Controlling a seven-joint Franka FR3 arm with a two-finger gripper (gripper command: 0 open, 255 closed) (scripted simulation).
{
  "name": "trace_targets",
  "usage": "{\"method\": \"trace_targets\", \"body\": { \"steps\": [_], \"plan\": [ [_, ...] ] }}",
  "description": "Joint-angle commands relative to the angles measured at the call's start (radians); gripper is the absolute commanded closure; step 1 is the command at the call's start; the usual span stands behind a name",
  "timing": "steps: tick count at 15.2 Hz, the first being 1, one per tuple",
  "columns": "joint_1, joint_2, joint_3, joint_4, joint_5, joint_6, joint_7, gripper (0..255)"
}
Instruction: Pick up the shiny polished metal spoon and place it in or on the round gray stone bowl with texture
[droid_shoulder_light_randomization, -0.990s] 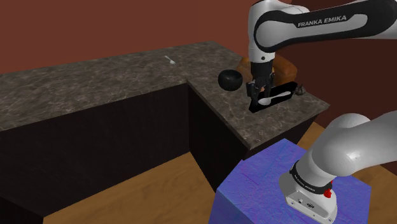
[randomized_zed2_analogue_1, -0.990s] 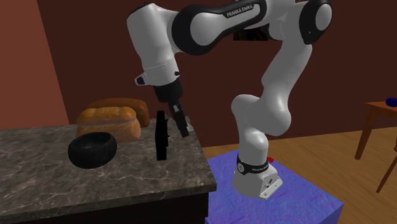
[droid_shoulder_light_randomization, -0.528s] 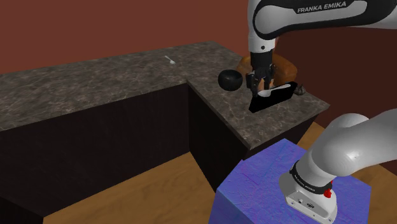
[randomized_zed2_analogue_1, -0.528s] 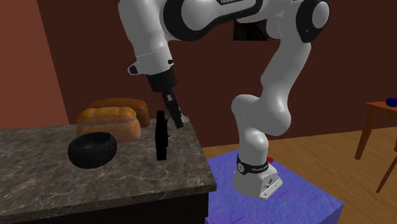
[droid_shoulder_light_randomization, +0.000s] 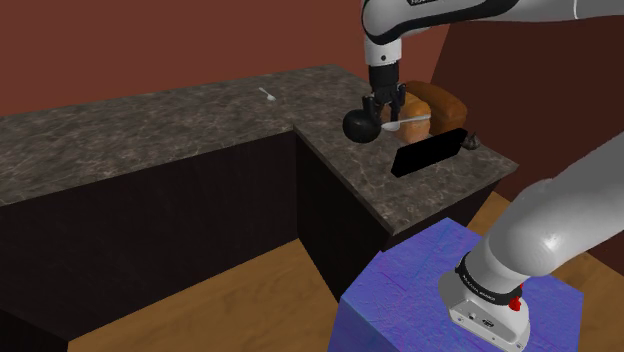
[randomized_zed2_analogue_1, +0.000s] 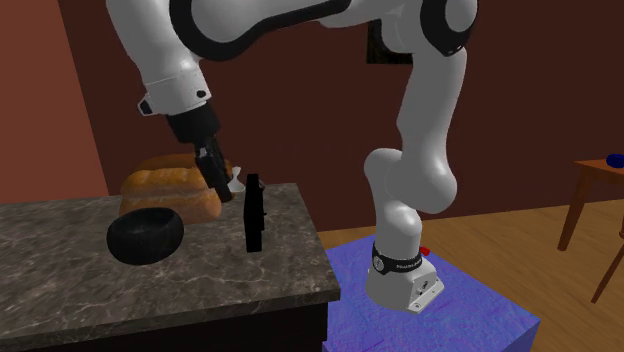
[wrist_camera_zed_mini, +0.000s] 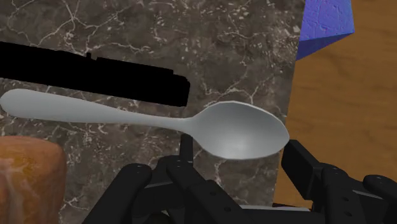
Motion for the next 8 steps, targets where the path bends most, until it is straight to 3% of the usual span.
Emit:
{"method": "trace_targets", "body": {
  "steps": [1, 8],
  "plan": [
    [-0.004, 0.079, -0.007, 0.077, -0.002, 0.002, -0.011, 255],
    [-0.021, 0.362, -0.026, 0.421, -0.001, -0.056, -0.053, 255]
  ]
}}
